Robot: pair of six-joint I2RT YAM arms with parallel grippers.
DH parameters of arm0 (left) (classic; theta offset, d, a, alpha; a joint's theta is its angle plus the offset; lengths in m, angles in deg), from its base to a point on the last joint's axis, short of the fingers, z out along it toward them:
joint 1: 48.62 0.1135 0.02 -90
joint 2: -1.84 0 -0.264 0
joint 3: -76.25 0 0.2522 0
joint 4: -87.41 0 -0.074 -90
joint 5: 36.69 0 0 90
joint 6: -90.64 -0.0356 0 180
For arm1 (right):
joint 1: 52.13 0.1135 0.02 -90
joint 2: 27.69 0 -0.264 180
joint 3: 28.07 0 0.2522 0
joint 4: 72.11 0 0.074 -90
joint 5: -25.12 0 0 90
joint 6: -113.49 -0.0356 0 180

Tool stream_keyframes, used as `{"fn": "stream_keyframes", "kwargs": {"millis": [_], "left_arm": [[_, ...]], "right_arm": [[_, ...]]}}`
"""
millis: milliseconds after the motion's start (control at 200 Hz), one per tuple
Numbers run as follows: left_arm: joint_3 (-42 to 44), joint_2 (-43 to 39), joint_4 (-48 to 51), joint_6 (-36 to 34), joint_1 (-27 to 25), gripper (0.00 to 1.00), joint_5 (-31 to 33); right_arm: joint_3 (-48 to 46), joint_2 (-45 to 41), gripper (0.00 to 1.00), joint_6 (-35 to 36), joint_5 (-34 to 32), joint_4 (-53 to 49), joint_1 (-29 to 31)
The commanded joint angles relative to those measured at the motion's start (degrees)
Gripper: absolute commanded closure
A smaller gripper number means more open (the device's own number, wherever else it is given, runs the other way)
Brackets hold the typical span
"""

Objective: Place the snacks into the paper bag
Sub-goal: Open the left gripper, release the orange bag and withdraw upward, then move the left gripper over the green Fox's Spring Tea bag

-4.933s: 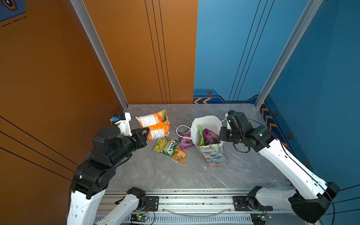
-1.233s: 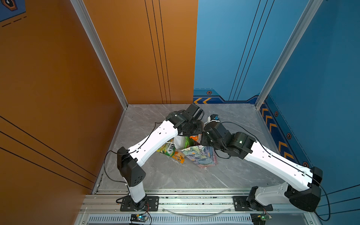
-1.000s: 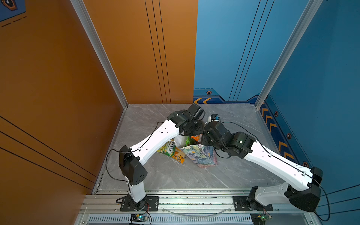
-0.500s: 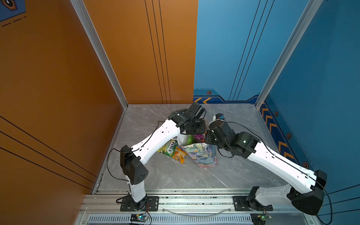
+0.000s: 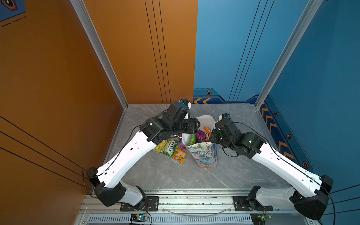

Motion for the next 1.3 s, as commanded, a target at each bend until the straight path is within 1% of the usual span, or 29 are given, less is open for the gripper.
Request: {"fn": "stream_keyframes", "kwargs": {"millis": [0, 100, 295, 385, 506, 526, 581, 711, 871, 1026, 1297], "left_arm": [[4.2, -5.1, 0.1, -2.4, 2.0, 0.35, 3.7], [8.8, -10.0, 0.1, -2.7, 4.7, 0.33, 4.7], [18.1, -17.6, 0.7, -2.5, 12.6, 0.29, 2.6], [21.0, -19.1, 2.5, -2.8, 16.1, 0.26, 2.1], [24.1, -19.6, 4.9, -3.3, 19.2, 0.23, 2.0], [24.6, -19.6, 5.2, -3.4, 19.7, 0.22, 1.9], [26.0, -19.5, 5.5, -3.4, 20.7, 0.22, 1.4], [28.8, -18.3, 5.4, -3.4, 22.2, 0.2, 0.9], [30.1, -14.3, 5.4, -4.3, 22.5, 0.18, 0.9], [30.9, -11.2, 5.5, -5.4, 22.4, 0.15, 1.0], [31.2, -6.3, 5.6, -6.7, 21.4, 0.15, 2.4]], "right_arm": [[0.0, -2.6, 1.0, 0.9, -0.5, 2.0, -1.4], [-0.2, -3.1, 1.0, 1.4, 0.6, 1.6, -2.6], [-1.4, -4.6, 1.0, 1.5, 1.1, 1.1, -4.5], [-1.6, -5.1, 1.0, 1.7, 1.0, 0.5, -5.0], [-2.1, -5.9, 1.0, 2.0, 1.0, -0.2, -5.1], [-2.1, -6.1, 1.0, 2.0, 1.1, -0.3, -6.8], [-2.5, -6.5, 1.0, 2.0, 1.1, -0.5, -7.3], [-3.1, -7.5, 1.0, 2.2, 1.6, -0.9, -8.5], [-3.7, -8.4, 1.0, 2.4, 1.9, -1.4, -9.7], [-4.4, -9.3, 1.0, 2.6, 2.2, -1.7, -10.7], [-5.2, -10.3, 1.0, 2.7, 2.8, -1.7, -11.8]]}}
